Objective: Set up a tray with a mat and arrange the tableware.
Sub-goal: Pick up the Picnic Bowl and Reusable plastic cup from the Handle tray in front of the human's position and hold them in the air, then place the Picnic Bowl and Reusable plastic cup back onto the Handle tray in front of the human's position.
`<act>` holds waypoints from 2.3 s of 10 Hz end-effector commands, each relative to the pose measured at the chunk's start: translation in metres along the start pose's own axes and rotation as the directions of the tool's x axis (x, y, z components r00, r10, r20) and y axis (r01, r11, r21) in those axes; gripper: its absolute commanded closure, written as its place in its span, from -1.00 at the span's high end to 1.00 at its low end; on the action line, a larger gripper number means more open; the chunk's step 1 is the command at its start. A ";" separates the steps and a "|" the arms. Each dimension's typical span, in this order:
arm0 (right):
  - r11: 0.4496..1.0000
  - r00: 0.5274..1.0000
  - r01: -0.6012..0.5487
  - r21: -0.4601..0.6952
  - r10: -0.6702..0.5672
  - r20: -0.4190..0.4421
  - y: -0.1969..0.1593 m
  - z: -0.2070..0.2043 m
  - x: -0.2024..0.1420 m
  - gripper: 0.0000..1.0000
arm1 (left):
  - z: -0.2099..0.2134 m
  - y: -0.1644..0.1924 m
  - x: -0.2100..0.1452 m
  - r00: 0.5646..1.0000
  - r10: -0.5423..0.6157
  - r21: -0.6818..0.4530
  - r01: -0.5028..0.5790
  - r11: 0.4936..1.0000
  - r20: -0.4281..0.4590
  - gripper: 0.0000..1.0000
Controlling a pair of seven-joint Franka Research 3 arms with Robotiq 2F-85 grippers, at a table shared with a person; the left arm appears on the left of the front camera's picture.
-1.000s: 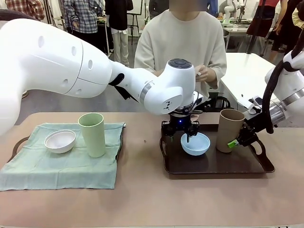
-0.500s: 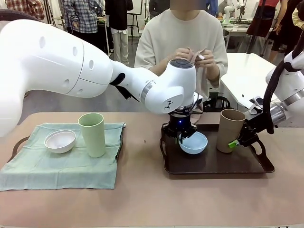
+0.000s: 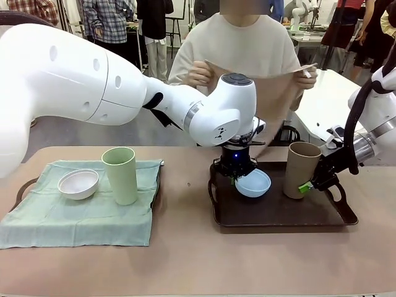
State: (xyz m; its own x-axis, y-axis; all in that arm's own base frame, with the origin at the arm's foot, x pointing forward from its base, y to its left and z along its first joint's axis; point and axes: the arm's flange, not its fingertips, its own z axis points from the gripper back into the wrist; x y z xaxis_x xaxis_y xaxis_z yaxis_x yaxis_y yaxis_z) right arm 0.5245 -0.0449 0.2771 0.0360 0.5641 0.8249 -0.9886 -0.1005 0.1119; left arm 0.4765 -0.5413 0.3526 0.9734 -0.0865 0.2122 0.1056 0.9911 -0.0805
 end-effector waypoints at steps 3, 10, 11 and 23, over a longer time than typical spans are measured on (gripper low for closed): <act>0.999 0.999 -0.038 0.023 0.038 0.018 0.050 0.048 0.074 -1.00 | 0.067 0.005 -0.007 0.997 0.077 -0.057 -0.075 0.995 0.017 -1.00; 0.983 0.983 -0.181 -0.040 0.180 -0.021 0.149 0.107 0.180 -1.00 | 0.211 0.002 -0.056 0.971 0.077 -0.139 -0.046 0.989 0.225 -1.00; 0.984 0.985 -0.173 -0.035 0.172 -0.031 0.150 0.107 0.187 -1.00 | 0.218 0.006 -0.058 0.969 0.085 -0.135 -0.055 0.989 0.232 -1.00; 0.978 0.979 -0.205 -0.050 0.204 -0.023 0.145 0.113 0.182 -1.00 | 0.217 -0.011 -0.041 0.980 0.042 -0.153 -0.012 0.988 0.195 -1.00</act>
State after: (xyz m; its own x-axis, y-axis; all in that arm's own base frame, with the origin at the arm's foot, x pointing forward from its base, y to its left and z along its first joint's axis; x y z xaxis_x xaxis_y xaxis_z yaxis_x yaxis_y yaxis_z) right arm 0.4026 -0.0505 0.5076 -0.1570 0.5554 0.8166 -0.9830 -0.1676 -0.0750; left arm 0.3906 -0.5268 0.5536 0.9220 -0.0129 0.3869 0.1124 0.9653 -0.2357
